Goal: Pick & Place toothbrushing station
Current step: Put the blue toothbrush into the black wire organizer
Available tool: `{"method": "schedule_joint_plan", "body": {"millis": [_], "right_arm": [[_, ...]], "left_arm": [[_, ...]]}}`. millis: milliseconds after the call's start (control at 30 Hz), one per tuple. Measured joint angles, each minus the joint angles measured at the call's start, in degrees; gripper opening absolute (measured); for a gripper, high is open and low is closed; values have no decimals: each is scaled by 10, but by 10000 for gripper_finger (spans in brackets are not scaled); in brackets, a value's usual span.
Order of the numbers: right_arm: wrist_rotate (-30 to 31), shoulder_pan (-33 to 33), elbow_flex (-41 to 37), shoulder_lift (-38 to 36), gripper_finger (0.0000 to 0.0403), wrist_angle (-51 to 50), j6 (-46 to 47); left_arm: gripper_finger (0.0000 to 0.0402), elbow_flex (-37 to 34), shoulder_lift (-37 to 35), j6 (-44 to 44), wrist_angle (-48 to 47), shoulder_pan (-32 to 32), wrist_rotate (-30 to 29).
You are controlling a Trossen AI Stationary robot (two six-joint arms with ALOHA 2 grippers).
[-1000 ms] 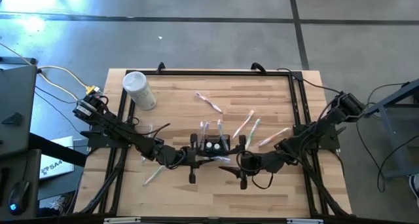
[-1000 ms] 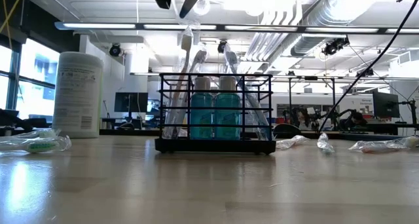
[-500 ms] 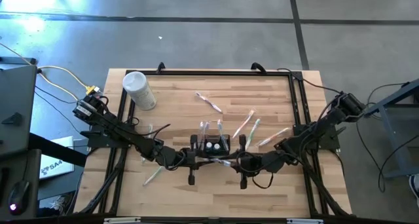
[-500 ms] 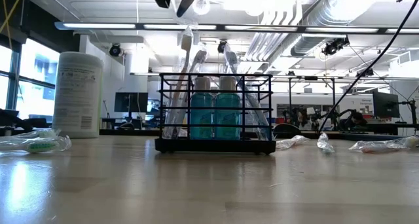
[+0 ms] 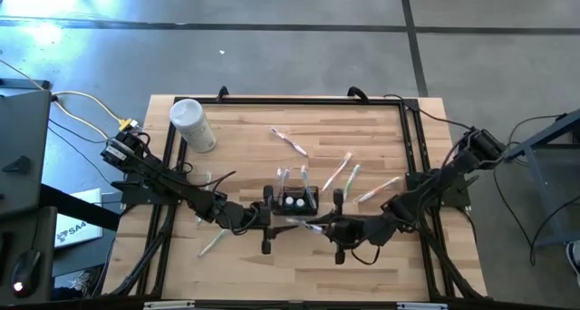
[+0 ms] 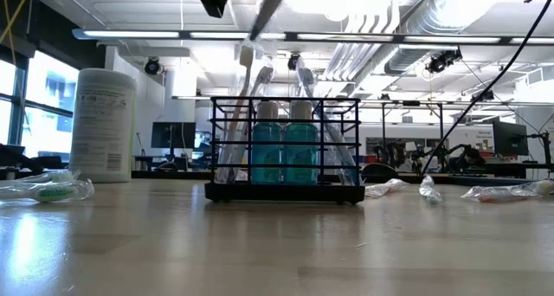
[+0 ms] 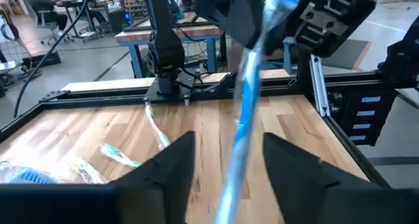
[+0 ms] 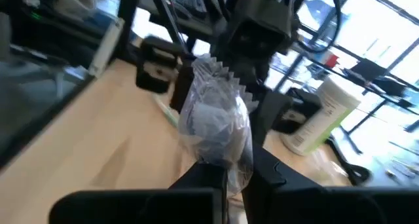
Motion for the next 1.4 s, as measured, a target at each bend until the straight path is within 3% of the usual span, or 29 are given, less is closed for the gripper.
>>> {"method": "schedule_joint_plan", "body": {"millis": [233, 500, 700, 967, 1400], "right_arm": [[132, 26, 0, -12, 11, -67, 8], [157, 15, 0, -75, 10, -218, 157], [99, -20, 0, -96, 10, -272, 224], [50, -77, 0, -84, 10, -287, 246], [-40, -115, 0, -83, 11, -318, 298]], "left_arm": [[240, 0, 0, 2, -4, 0, 0], [245, 0, 0, 3, -4, 0, 0], [245, 0, 0, 3, -6, 0, 0], [246, 0, 0, 3, -22, 0, 0], [246, 0, 0, 3, -33, 0, 0]]}}
